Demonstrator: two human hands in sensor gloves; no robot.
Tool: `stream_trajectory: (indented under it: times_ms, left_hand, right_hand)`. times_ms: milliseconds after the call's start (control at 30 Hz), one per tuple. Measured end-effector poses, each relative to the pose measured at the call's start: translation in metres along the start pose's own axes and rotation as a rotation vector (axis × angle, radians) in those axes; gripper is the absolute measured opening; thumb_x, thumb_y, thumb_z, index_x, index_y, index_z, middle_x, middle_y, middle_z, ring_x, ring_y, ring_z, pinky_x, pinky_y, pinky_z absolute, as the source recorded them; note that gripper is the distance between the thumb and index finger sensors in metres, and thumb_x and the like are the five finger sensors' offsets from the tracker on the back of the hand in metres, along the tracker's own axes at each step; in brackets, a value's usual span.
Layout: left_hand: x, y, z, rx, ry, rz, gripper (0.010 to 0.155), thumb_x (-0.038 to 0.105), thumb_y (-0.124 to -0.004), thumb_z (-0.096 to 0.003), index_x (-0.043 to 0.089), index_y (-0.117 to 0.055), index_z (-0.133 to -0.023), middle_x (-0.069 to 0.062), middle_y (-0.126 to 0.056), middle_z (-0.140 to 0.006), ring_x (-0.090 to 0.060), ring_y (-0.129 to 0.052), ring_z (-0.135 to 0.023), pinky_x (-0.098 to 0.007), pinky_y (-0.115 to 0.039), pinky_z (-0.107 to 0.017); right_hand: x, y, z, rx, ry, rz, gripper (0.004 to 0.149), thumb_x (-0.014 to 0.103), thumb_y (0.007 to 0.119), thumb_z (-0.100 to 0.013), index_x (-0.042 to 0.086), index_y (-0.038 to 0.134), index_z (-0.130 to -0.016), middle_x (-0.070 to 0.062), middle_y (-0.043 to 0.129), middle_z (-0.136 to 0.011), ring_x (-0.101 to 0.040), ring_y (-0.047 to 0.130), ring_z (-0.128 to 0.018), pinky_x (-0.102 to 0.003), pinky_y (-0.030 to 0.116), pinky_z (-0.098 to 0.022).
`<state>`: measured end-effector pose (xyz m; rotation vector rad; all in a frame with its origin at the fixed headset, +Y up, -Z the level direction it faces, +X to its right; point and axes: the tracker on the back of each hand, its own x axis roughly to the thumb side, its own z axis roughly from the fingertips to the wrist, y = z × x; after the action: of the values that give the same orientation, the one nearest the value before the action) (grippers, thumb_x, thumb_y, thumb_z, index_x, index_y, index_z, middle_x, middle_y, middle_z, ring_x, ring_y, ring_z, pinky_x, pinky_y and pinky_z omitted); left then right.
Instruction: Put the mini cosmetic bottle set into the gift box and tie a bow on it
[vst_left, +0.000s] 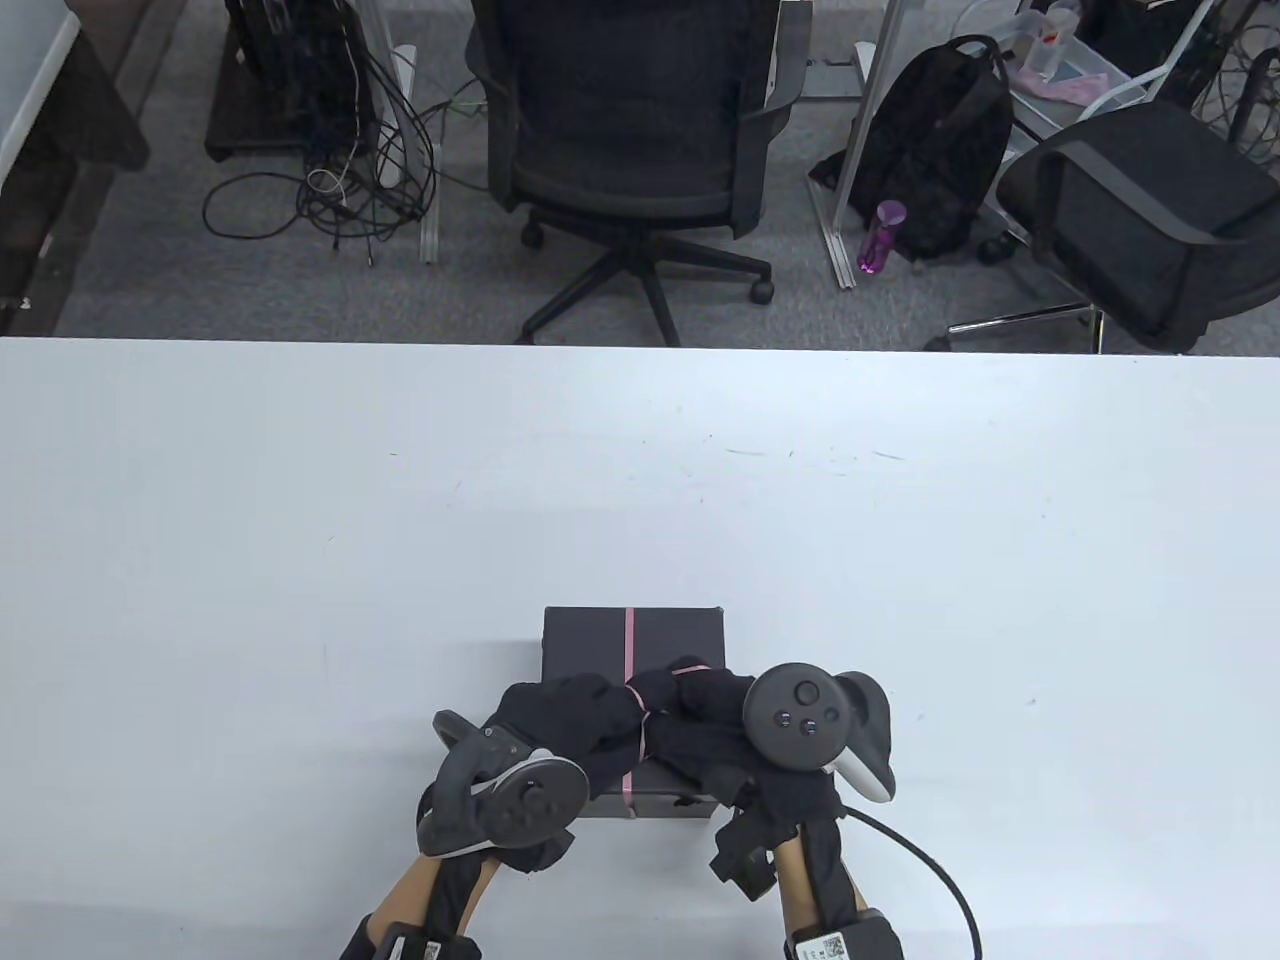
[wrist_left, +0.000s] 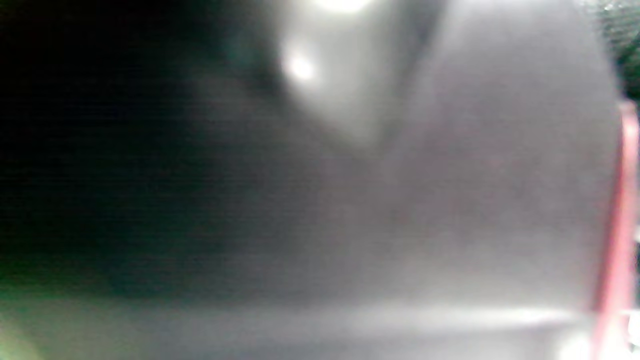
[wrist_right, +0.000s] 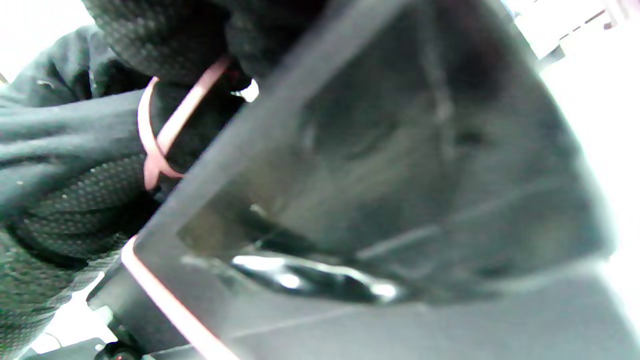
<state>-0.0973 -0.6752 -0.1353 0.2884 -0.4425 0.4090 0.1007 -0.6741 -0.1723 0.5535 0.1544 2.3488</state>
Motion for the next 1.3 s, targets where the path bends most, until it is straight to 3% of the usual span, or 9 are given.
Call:
stream_trajectory:
  times_ms: [167,367,533,633,700,833,1000,1300]
  left_hand:
    - [-0.003,0.0,-0.001,-0.021,0.072,-0.007,0.042,0.062,-0.084,-0.0459,0.048,-0.083,-0.086,0.009,-0.094,-0.052,-0.002,-0.087,-0.021,-0.025,-0.081,-0.021]
    - [-0.015,0.006,-0.003,-0.14,0.068,0.185,0.041,0.049,-0.071,-0.0559,0.044,-0.076,-0.096,0.007,-0.092,-0.07,-0.004,-0.092,-0.035,-0.026,-0.08,-0.028]
    - [-0.027,0.013,-0.002,-0.18,0.096,0.344,0.041,0.048,-0.069,-0.0576,0.041,-0.078,-0.097,0.001,-0.088,-0.089,-0.012,-0.098,-0.055,-0.03,-0.083,-0.036]
    - [-0.029,0.019,0.0,-0.172,0.102,0.332,0.041,0.048,-0.069,-0.0578,0.04,-0.079,-0.097,-0.002,-0.085,-0.097,-0.019,-0.098,-0.068,-0.038,-0.085,-0.045]
    - [-0.03,0.024,0.001,-0.16,0.112,0.298,0.041,0.049,-0.069,-0.0581,0.04,-0.079,-0.097,-0.004,-0.081,-0.102,-0.023,-0.096,-0.076,-0.049,-0.083,-0.057]
    - [-0.039,0.032,0.003,-0.114,0.146,0.28,0.041,0.049,-0.067,-0.0588,0.038,-0.079,-0.097,-0.008,-0.075,-0.109,-0.028,-0.092,-0.085,-0.055,-0.079,-0.062]
    - [-0.053,0.035,0.005,-0.106,0.216,0.3,0.041,0.049,-0.066,-0.06,0.035,-0.08,-0.096,-0.01,-0.074,-0.11,-0.031,-0.09,-0.087,-0.056,-0.078,-0.063]
    - [-0.07,0.028,0.007,-0.095,0.339,0.251,0.04,0.049,-0.066,-0.061,0.029,-0.084,-0.092,-0.01,-0.079,-0.105,-0.031,-0.094,-0.08,-0.056,-0.079,-0.061]
  right_hand:
    - [0.005,-0.003,0.005,-0.107,-0.046,0.062,0.04,0.037,0.08,-0.057,0.003,0.089,-0.077,-0.004,0.093,-0.045,-0.004,0.087,-0.012,-0.019,0.08,-0.007]
    - [0.015,-0.007,0.01,-0.135,-0.046,0.097,0.04,0.034,0.079,-0.058,0.004,0.088,-0.082,-0.009,0.093,-0.058,-0.012,0.092,-0.025,-0.029,0.084,-0.018]
    - [0.025,-0.013,0.015,-0.173,-0.069,0.171,0.04,0.034,0.079,-0.057,0.004,0.089,-0.083,-0.029,0.075,-0.096,-0.042,0.086,-0.072,-0.058,0.077,-0.048]
    - [0.027,-0.016,0.018,-0.179,-0.069,0.178,0.041,0.034,0.08,-0.057,0.003,0.088,-0.083,-0.034,0.065,-0.105,-0.057,0.07,-0.085,-0.07,0.067,-0.056]
    - [0.028,-0.018,0.019,-0.186,-0.068,0.178,0.041,0.033,0.081,-0.056,0.003,0.088,-0.083,-0.035,0.062,-0.107,-0.062,0.064,-0.088,-0.074,0.063,-0.057]
    - [0.025,-0.021,0.018,-0.155,-0.052,0.167,0.041,0.033,0.083,-0.056,0.002,0.088,-0.081,-0.037,0.061,-0.107,-0.065,0.059,-0.09,-0.076,0.06,-0.058]
    - [0.019,-0.021,0.016,-0.074,-0.012,0.163,0.04,0.031,0.083,-0.056,-0.001,0.088,-0.079,-0.039,0.059,-0.108,-0.068,0.055,-0.09,-0.078,0.057,-0.058]
    - [0.015,-0.023,0.015,-0.046,0.014,0.195,0.034,0.026,0.084,-0.054,-0.007,0.089,-0.064,-0.038,0.065,-0.104,-0.067,0.057,-0.089,-0.077,0.058,-0.058]
